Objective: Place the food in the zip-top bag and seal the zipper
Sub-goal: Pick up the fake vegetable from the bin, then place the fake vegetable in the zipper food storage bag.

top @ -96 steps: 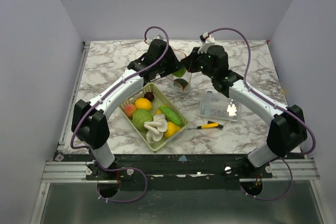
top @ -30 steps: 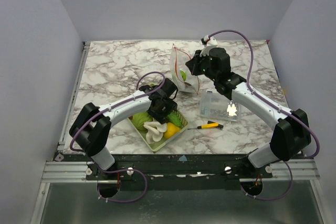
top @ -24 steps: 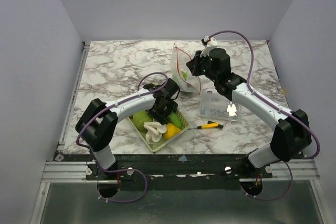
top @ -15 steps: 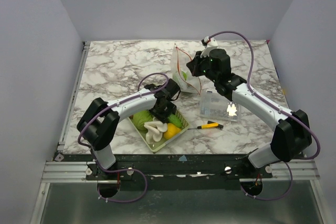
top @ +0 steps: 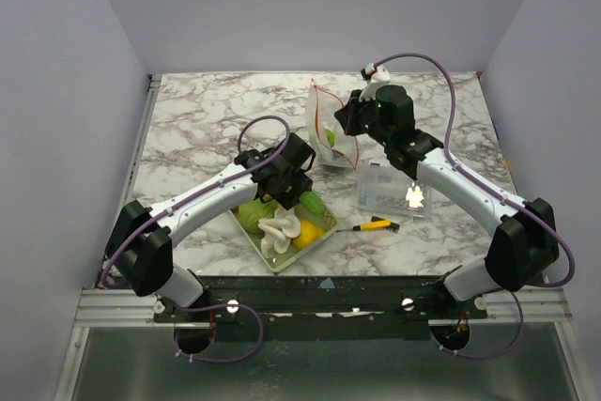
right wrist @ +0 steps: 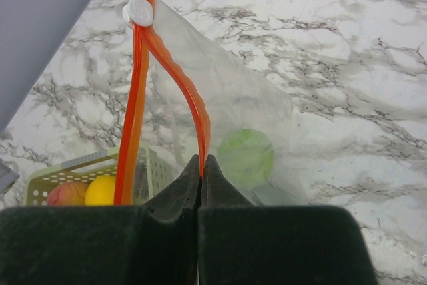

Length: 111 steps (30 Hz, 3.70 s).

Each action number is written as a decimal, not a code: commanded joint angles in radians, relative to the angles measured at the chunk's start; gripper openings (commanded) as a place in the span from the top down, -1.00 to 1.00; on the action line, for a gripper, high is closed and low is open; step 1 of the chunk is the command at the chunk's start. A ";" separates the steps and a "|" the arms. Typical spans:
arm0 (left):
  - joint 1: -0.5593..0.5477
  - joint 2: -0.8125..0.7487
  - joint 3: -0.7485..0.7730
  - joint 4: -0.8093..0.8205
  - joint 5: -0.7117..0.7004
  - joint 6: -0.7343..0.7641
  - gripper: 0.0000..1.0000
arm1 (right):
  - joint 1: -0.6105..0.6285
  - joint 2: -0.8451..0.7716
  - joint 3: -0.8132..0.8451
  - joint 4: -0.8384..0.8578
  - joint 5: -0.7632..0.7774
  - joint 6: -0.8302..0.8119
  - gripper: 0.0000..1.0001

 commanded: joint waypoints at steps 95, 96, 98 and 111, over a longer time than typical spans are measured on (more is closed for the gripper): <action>0.325 -0.414 -0.267 0.369 0.297 0.966 -0.97 | 0.043 -0.026 0.080 0.015 0.082 -0.062 0.99; 0.326 -0.414 -0.269 0.355 0.286 0.974 -0.97 | 0.043 -0.017 0.086 0.020 0.081 -0.073 0.99; 0.327 -0.407 -0.259 0.307 0.245 0.982 -0.97 | 0.043 0.016 0.111 0.008 0.084 -0.084 0.99; 0.327 -0.272 -0.234 0.148 -0.059 1.009 -0.84 | 0.043 0.031 -0.028 0.063 -0.114 -0.089 0.99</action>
